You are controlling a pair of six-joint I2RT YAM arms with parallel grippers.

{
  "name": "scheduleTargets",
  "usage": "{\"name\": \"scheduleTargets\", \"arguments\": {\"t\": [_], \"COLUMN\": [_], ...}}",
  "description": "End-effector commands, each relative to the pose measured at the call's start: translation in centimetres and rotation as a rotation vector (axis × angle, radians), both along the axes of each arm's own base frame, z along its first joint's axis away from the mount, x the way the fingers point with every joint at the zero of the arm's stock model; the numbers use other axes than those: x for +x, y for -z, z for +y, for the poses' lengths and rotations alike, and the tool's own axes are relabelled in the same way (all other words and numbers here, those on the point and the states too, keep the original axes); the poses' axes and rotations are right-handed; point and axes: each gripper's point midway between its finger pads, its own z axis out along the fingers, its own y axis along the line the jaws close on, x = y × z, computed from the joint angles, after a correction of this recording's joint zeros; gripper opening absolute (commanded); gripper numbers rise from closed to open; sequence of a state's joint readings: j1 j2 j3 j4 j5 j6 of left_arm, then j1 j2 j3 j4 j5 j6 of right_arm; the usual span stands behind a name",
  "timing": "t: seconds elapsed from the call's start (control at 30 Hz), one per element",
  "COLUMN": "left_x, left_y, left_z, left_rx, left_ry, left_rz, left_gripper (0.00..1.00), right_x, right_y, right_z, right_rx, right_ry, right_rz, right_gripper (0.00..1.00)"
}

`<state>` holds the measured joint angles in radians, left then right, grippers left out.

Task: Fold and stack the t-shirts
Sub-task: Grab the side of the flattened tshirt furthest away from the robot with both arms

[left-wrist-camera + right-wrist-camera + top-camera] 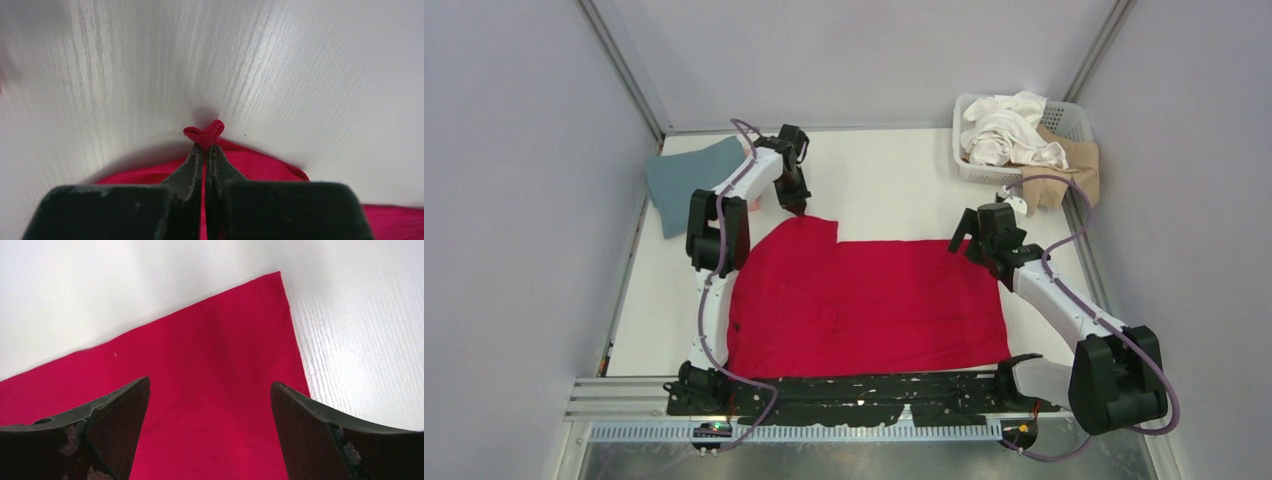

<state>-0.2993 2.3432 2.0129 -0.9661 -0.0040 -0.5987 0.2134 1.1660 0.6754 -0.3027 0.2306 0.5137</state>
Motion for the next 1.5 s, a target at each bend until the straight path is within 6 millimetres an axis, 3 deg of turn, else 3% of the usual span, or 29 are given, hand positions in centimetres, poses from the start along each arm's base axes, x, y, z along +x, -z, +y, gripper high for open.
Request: {"name": "scheduleTargets", "arguments": {"t": [0.0,0.17,0.33,0.53,0.87,1.03,1.47], "left_x": [0.7,0.8,0.8,0.9,0.4,0.3,0.1], "left_y": [-0.9,-1.1,-1.6,-2.2,-2.9,-3.3,-4.5], "left_z": [-0.2,-0.2,-0.1,-0.1,-0.8,-0.8,-0.9], "left_rx": [0.008,0.007,0.003,0.001,-0.044,-0.048,-0.062], "left_ry": [0.048,0.067,0.076,0.089,0.107,0.111,0.131], "left_rz": [-0.035,-0.05,-0.071,-0.096,-0.105,-0.114,-0.137], "left_gripper": [0.0,0.0,0.0,0.0,0.0,0.0,0.0], "right_x": [2.7,5.1,8.1,9.3,8.3,7.8,5.9], "right_y": [-1.5,-0.5,0.9,3.5,6.2,6.7,6.0], "right_z": [-1.8,-5.1,-6.6,-7.5,-7.3,-7.0,-7.2], "right_rx": [-0.04,-0.108,-0.143,-0.161,-0.146,-0.131,-0.135], "right_ry": [0.099,0.213,0.253,0.251,0.227,0.219,0.23], "right_rz": [-0.056,0.037,0.117,0.212,0.338,0.356,0.344], "right_gripper": [0.95,0.97,1.0,0.9,0.71,0.53,0.41]}}
